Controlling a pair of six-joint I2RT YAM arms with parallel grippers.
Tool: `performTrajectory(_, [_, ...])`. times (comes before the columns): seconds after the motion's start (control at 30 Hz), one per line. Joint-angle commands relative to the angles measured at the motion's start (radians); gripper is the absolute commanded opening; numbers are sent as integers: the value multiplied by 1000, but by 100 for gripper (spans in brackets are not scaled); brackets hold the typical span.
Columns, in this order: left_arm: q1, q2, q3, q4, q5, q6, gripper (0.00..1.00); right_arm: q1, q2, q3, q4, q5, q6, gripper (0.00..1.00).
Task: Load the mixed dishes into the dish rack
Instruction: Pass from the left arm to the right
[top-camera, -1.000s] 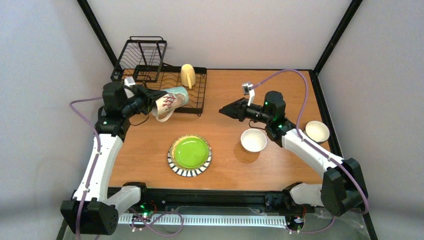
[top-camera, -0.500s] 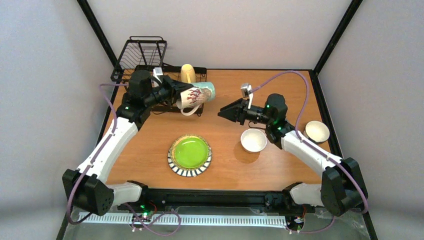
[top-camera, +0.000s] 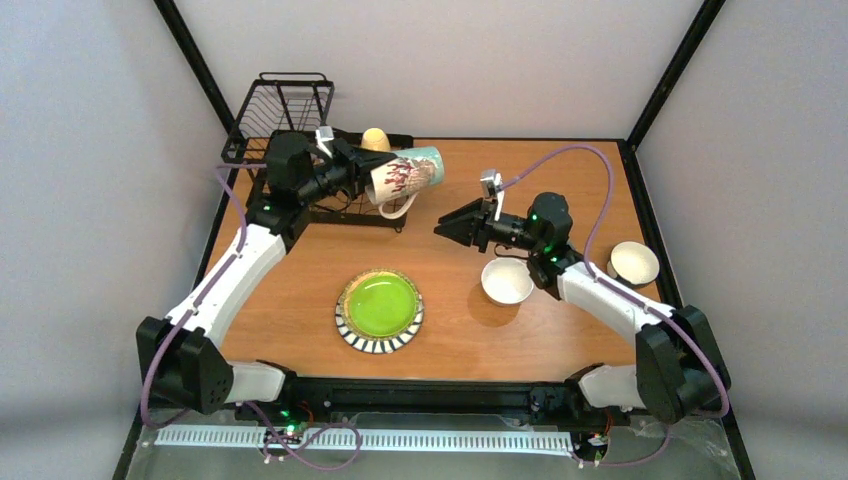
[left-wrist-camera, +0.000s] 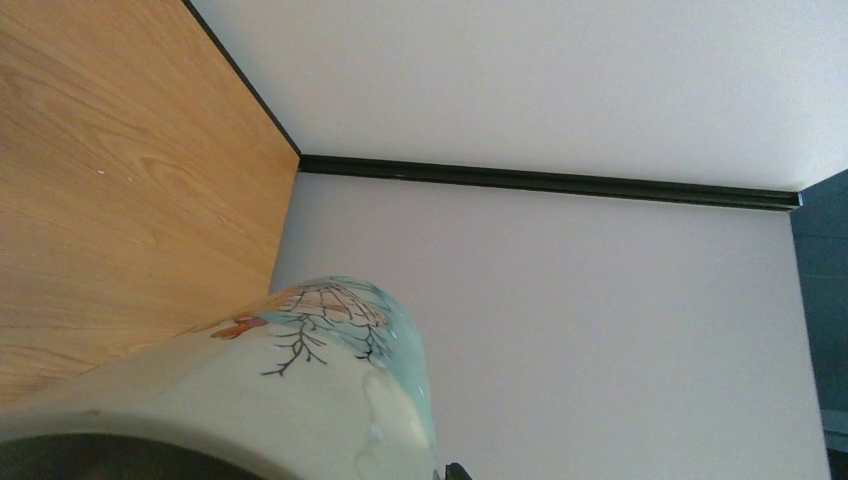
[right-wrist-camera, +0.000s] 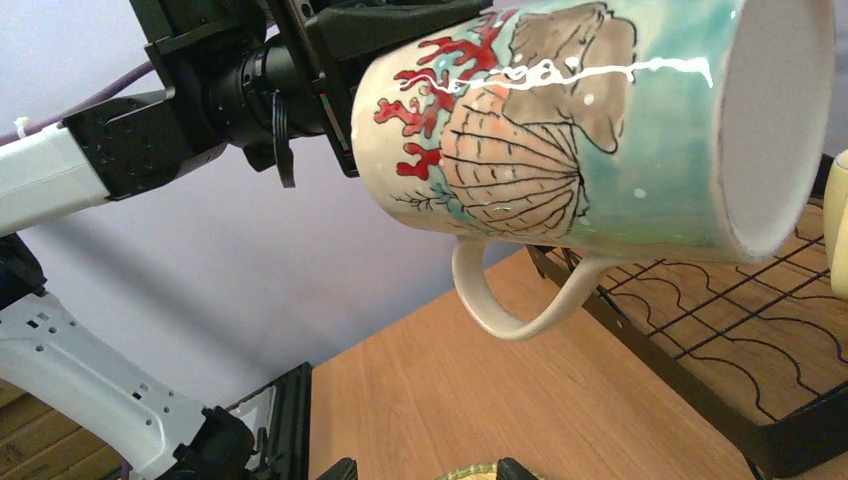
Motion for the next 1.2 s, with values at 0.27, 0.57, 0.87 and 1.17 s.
performTrajectory(0.27, [-54,10,24,278,44,-173,0,6,94,55,121,-22,-1,80])
performTrajectory(0.57, [-83,28,-22,334,31,-234,0,6,139,102,152,-19,-2,80])
performTrajectory(0.87, [-98,53,-45,393,26,-298,0,6,183,132,178,-31,-4,79])
performTrajectory(1.17, [-98,71,24,355,10,-286,0,6,77,110,19,1,-125,80])
